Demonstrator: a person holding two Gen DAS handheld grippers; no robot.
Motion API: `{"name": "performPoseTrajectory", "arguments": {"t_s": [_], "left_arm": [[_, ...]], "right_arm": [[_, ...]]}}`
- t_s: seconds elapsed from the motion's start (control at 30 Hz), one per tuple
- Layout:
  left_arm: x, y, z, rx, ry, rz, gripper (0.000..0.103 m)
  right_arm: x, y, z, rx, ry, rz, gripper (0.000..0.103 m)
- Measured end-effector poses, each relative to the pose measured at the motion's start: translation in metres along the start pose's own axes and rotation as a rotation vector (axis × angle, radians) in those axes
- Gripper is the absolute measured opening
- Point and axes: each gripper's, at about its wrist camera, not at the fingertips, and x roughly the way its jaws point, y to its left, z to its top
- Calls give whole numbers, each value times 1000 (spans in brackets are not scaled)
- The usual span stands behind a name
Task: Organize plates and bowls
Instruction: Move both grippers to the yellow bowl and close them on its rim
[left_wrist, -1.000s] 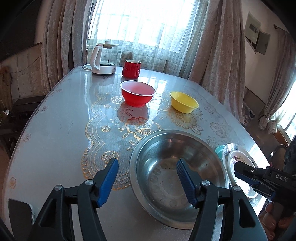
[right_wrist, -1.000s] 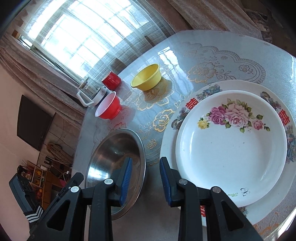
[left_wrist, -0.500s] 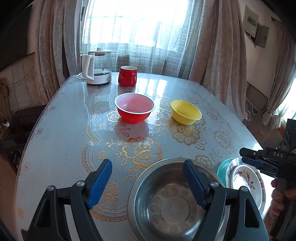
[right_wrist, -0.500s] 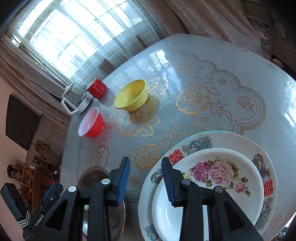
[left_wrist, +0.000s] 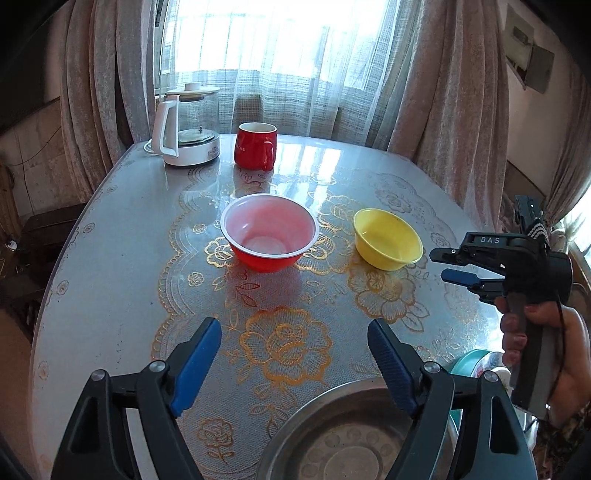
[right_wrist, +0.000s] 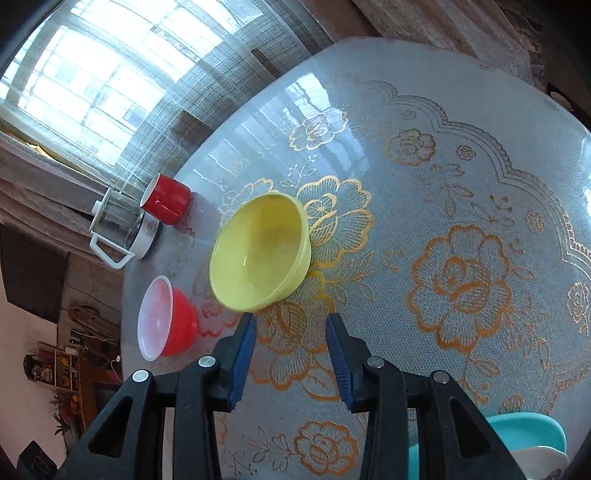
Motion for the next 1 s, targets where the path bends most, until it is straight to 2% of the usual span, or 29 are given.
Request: {"name": "performPoseTrajectory", "arguments": {"t_s": [0.27, 0.37, 0.53, 0.63, 1.0], "left_arm": [[9, -4, 10, 24, -10, 56, 82], [11, -6, 13, 38, -21, 62, 82], [16, -14, 18, 60, -16, 60, 82], [15, -20, 20, 73, -22, 58, 82], [11, -40, 25, 107, -34, 28, 84]], "right_arm": [[58, -11, 31, 123, 55, -31, 39], [65, -13, 34, 118, 52, -21, 29], [64, -17, 31, 92, 64, -5, 15], [58, -21, 25, 72, 76, -16, 12], [32, -25, -3, -14, 141, -46, 11]]}}
